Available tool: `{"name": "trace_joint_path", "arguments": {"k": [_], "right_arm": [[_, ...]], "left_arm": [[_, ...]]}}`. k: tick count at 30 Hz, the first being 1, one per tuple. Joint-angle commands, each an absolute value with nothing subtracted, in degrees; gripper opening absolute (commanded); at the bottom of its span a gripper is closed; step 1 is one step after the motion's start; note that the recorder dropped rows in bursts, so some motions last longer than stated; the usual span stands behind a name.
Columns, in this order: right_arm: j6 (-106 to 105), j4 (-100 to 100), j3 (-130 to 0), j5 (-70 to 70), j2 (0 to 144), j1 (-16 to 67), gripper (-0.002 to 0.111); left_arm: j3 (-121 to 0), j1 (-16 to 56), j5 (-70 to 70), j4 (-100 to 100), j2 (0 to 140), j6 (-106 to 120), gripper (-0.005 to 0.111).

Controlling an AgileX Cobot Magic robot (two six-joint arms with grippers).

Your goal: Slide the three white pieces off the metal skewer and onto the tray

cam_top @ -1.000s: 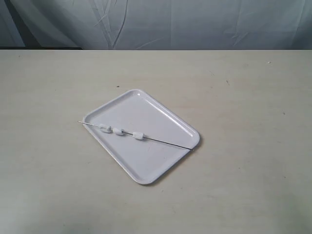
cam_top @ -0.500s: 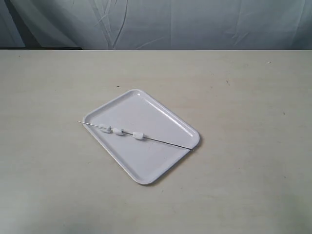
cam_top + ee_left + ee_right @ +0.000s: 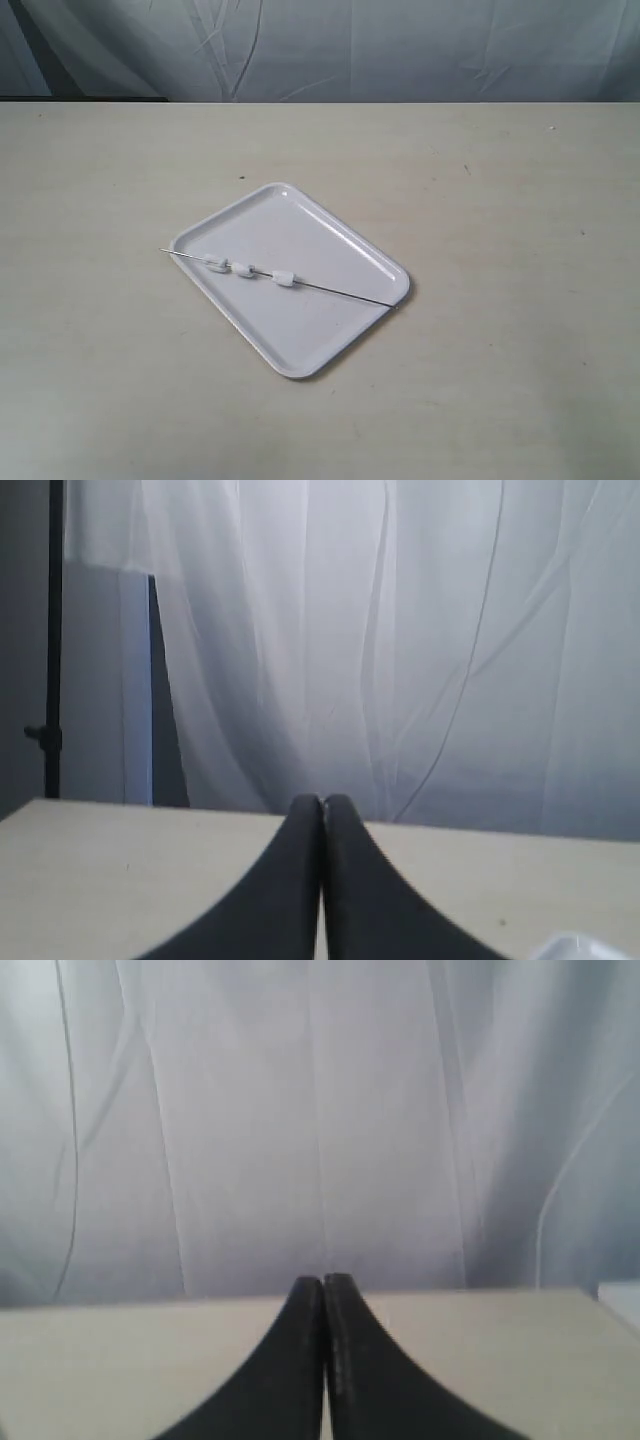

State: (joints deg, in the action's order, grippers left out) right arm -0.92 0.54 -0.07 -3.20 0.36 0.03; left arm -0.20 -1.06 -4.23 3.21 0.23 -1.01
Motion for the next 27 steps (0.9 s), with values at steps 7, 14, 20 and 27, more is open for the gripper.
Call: {"name": "trace_joint_path", "arguments": {"k": [7, 14, 20, 27], "right_arm": [[-0.93, 0.51, 0.0, -24.69, 0.0, 0.0, -0.001], [3.51, 2.03, 0.0, -32.35, 0.0, 0.0, -0.001], [8.68, 1.56, -4.22, -26.87, 0.0, 0.08, -0.001], [8.68, 0.0, -24.39, 0.55, 14.69, 5.25, -0.001]], "left_arm": [[0.0, -0.46, -19.49, 4.23, 0.0, -1.43, 0.0], [0.0, -0.46, -31.6, 2.69, 0.0, -1.43, 0.0], [-2.36, -0.46, -29.29, -18.79, 0.0, -17.23, 0.0], [-16.74, -0.46, -19.5, -34.6, 16.04, -22.2, 0.0]]}}
